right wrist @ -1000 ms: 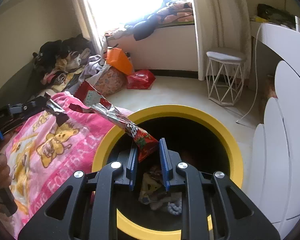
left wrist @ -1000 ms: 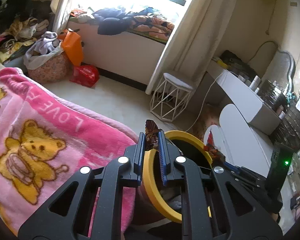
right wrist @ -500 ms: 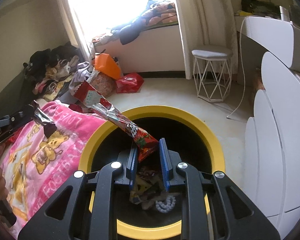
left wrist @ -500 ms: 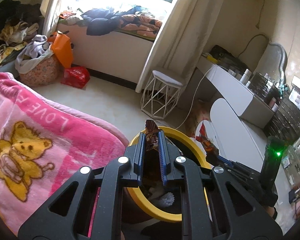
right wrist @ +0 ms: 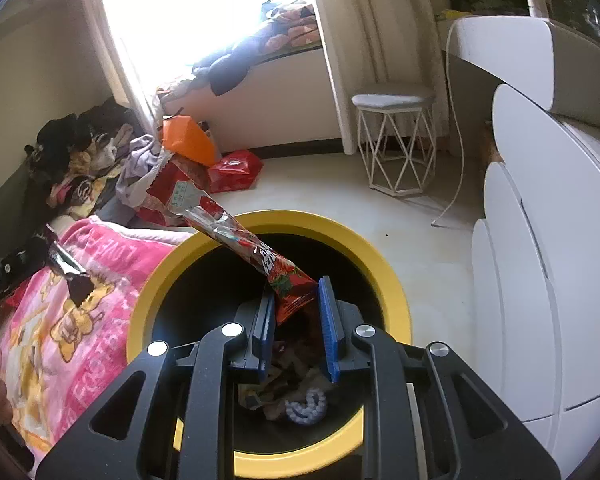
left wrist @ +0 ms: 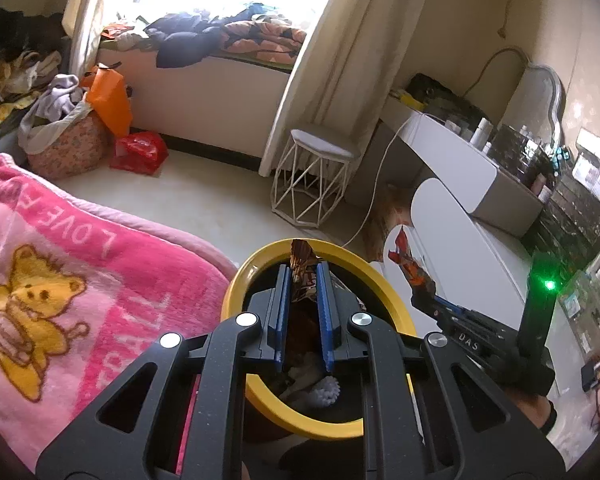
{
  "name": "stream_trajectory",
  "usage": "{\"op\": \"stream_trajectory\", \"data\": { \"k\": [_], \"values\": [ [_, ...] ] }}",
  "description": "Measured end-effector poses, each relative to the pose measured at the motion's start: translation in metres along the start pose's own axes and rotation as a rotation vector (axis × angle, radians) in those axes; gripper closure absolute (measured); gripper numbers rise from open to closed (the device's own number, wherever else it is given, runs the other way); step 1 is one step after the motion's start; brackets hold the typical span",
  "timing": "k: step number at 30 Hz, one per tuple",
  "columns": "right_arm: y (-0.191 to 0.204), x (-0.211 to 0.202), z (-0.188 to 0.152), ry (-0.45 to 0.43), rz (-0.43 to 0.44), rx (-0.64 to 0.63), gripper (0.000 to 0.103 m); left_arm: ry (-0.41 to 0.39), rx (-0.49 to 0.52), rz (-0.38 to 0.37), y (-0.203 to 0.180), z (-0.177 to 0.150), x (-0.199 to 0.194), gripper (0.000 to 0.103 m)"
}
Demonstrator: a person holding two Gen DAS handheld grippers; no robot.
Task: Collect trash
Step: 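Carry the chocolate wrapper and red candy stick over the bin opening with both tools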
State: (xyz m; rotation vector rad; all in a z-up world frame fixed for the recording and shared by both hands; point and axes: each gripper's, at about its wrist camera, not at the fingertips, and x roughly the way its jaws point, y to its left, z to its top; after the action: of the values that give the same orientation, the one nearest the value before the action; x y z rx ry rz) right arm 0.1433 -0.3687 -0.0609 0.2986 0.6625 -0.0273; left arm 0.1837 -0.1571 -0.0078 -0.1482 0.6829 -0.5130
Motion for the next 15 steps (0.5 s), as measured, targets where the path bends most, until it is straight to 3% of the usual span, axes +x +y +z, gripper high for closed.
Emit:
{"op": "stream_trajectory", "data": {
  "k": [15],
  "values": [
    [-0.028,0.008,-0.001,0.001,-0.041,0.116,0.083,0.036,0.079,-0.015,-0.026,-0.016,0.019,0.094]
  ]
}}
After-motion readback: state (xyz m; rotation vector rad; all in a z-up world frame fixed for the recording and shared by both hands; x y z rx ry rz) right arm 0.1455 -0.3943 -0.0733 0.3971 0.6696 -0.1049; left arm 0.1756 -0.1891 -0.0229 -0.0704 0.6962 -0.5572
